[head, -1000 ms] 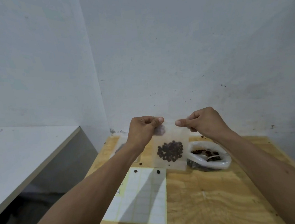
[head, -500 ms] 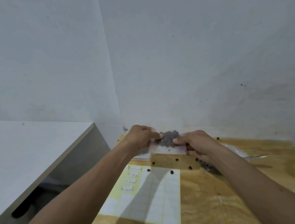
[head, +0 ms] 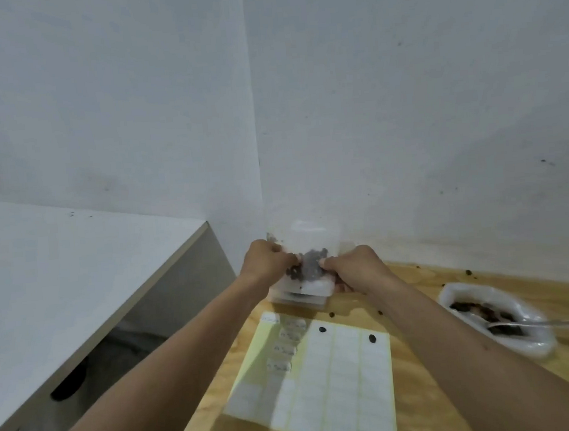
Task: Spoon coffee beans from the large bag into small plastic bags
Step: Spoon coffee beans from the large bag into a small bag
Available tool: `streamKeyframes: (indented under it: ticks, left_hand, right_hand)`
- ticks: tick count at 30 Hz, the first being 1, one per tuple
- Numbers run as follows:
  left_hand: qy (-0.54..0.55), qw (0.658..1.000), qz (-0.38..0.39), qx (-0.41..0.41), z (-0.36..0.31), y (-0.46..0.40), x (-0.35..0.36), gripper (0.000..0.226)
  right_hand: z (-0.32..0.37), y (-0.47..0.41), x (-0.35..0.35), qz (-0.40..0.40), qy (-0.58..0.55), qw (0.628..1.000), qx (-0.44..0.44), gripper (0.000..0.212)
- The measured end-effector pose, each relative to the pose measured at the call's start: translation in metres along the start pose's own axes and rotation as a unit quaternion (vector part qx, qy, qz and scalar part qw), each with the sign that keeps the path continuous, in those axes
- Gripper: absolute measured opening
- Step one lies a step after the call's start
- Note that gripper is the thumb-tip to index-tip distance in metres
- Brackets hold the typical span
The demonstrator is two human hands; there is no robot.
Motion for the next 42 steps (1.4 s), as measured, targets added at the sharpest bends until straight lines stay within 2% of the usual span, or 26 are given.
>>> streamKeyframes:
  ticks: [2, 5, 12, 17, 20, 22, 25, 28, 31, 42]
  left_hand:
    - [-0.074, 0.997, 0.001, 0.006, 0.013, -0.009, 0.004, 0.048]
    - [-0.149, 0.989, 0.005, 0.011, 0.029, -0.016, 0.010, 0.055]
    - [-0.124, 0.992, 0.013, 0.019, 0.043, -0.037, 0.010, 0.043]
    - [-0.088, 0.996, 0.015, 0.018, 0.048, -0.040, 0.009, 0.044]
    - [-0.088, 0.996, 0.004, 0.024, 0.044, -0.033, 0.008, 0.033]
    - [-0.126, 0.991, -0.004, 0.047, 0.037, -0.023, 0.008, 0.049]
    - [-0.191, 0.976, -0.027, 0.104, 0.015, -0.004, 0.005, 0.064]
    - [-0.225, 0.962, -0.018, 0.151, -0.009, 0.012, 0.011, 0.063]
    - [-0.250, 0.950, -0.003, 0.187, -0.034, 0.030, 0.026, 0.063]
    - [-0.244, 0.905, 0.107, 0.332, -0.106, 0.113, 0.157, 0.062]
  right_hand:
    - [-0.006, -0.007, 0.009, -0.014, 0.042, 0.999, -0.018, 0.031]
    - [-0.016, -0.014, 0.023, -0.017, 0.111, 0.993, -0.024, 0.029]
    - [-0.018, -0.019, 0.029, -0.017, 0.154, 0.988, -0.011, 0.030]
    - [-0.019, -0.021, 0.030, -0.014, 0.160, 0.987, -0.017, 0.034]
    - [-0.016, -0.013, 0.024, -0.008, 0.178, 0.984, -0.030, 0.032]
    - [-0.012, -0.004, 0.016, -0.009, 0.203, 0.978, -0.042, 0.033]
    - [0.001, 0.010, -0.003, -0.018, 0.262, 0.961, -0.086, 0.034]
    - [0.013, 0.022, -0.026, -0.008, 0.327, 0.936, -0.126, 0.060]
    - [0.013, 0.038, -0.054, -0.005, 0.344, 0.930, -0.128, 0.072]
    - [-0.043, 0.110, -0.203, -0.124, 0.347, 0.927, -0.071, 0.068]
Point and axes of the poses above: each hand's wrist, its own y-axis away from the middle knuckle, its own x-axis out of the palm, z = x × y, the point moved 6 cm from there along -y, towards the middle knuckle
